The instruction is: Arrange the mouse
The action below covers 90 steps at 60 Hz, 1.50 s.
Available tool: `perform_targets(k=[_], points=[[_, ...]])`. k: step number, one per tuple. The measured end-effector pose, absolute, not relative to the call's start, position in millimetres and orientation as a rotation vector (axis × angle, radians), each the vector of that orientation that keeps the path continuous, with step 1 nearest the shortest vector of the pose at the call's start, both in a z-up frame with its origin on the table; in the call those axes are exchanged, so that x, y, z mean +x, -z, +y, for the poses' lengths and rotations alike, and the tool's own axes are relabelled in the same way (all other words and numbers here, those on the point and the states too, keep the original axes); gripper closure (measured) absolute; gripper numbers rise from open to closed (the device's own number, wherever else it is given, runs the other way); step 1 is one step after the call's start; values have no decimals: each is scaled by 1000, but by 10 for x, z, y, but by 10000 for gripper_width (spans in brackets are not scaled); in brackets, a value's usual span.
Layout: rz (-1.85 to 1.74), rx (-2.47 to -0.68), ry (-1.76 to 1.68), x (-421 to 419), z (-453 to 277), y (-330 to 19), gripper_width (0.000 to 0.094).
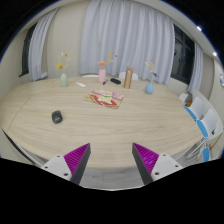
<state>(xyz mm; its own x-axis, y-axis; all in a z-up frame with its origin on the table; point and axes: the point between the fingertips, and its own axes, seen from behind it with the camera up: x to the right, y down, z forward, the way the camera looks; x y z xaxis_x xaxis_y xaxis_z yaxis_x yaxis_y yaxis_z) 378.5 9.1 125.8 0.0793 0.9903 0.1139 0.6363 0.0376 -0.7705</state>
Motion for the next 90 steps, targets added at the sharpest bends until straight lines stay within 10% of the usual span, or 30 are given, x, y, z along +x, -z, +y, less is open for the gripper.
perform_targets(k=[53,90], points=[[-1854,-1596,-847,3565,-2400,-926,76],[-1767,-1621,-775,2006,-2545,-223,73]])
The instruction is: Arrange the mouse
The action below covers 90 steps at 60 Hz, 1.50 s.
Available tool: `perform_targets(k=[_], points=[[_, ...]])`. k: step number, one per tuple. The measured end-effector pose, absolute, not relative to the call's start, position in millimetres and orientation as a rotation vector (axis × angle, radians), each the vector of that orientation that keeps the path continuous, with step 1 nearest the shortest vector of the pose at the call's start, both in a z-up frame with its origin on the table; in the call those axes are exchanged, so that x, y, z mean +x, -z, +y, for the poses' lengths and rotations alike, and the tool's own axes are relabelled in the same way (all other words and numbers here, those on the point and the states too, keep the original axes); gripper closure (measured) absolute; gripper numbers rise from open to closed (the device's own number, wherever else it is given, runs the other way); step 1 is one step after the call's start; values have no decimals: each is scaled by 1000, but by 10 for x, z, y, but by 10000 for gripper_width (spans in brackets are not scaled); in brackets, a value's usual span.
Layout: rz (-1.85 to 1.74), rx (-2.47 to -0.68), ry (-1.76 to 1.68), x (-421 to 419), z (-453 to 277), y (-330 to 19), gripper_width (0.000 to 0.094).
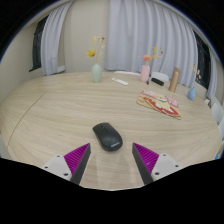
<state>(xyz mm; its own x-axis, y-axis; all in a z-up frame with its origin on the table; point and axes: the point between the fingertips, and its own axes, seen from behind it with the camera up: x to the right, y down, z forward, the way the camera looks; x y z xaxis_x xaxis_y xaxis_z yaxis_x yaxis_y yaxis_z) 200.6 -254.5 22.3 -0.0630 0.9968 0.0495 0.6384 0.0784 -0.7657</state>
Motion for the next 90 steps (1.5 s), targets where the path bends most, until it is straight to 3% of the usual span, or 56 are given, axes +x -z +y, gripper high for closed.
perform_targets(k=[14,28,32,39,53,59,67,78,84,90], points=[[-1769,-1639,-747,1467,-2500,67,69],[-1748,-1670,-752,1052,-2436,108,108],[-1746,-1692,-759,997,-2441,117,174],[-1761,-1687,-767,949,-2493,131,440],[-1780,-1672,-698,952,-2471,89,569],[-1769,-1703,-713,959,-2447,-154,574],[-1706,-1693,-787,721,-2243,-836,573],[-1569,-1639,-818,-44,-1375,-1660,574],[-1512,-1631,-760,-450,-738,-1694,576],[-1496,-1682,-758,-763,-305,-1389,576]])
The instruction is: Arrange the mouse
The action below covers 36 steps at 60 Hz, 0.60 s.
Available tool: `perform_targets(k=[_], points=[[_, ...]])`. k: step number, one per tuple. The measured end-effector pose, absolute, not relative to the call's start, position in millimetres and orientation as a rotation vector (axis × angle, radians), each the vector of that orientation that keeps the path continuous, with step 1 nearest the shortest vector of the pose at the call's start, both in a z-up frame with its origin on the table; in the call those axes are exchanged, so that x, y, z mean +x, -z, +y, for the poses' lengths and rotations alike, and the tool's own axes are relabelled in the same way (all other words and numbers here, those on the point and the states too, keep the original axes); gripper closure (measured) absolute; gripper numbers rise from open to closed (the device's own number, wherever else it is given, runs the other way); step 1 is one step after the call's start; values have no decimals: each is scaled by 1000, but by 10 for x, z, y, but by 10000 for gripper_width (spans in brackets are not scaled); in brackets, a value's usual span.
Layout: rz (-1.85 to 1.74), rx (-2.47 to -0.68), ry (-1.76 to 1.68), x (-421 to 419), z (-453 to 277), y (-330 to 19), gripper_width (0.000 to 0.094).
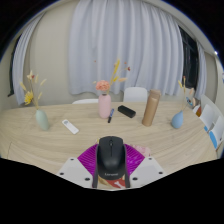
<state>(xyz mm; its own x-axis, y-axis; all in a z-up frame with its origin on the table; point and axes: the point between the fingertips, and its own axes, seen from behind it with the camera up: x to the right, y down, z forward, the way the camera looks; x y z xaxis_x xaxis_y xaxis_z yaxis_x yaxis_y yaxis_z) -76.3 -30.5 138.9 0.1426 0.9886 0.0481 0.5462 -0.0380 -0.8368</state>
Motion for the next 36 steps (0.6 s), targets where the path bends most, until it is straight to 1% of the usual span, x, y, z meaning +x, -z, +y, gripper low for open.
perform_targets(k=[6,13,18,23,30,31,35,36], points=[[-1543,-1729,-707,-967,-21,-919,576],[-1588,-1774,-666,-1065,135,-386,571],[-1614,-1808,-657,-1068,145,-107,566],[-1640,-1839,-660,-1044,124,86,526],[-1675,-1779,-670,-1050,118,120,418],[-1678,-1769,-663,-1054,135,113,366],[-1679,-1744,-645,-1044,177,66,58],[-1678,-1744,-648,-1037,175,51,79]])
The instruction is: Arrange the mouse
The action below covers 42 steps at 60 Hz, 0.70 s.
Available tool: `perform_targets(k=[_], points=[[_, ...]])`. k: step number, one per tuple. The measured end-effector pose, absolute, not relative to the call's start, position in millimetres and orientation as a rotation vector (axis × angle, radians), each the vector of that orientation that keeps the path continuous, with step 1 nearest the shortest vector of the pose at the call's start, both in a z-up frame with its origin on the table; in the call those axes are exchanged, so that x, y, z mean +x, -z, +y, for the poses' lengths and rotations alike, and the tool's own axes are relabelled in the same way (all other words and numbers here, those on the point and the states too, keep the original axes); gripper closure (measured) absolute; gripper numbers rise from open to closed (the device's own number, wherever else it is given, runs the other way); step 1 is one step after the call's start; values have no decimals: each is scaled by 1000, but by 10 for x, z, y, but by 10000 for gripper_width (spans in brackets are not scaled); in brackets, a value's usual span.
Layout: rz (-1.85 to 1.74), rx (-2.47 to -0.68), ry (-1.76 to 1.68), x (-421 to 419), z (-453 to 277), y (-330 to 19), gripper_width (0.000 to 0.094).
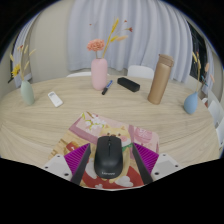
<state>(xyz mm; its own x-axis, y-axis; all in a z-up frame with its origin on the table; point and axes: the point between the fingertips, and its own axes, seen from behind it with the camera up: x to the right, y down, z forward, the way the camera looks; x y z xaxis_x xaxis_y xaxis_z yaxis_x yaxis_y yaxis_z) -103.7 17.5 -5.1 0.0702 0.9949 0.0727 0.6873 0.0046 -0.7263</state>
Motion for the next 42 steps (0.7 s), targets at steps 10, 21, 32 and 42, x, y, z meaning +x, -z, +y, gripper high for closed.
perform_targets(k=[10,21,32,42], points=[[-1648,-1761,-686,-727,110,-349,77],[-1641,-1783,-732,55,-182,-833,81],[-1638,-1796,-723,905,-391,-1044,86],[-1637,-1787,-698,1476,-465,-1105,85]])
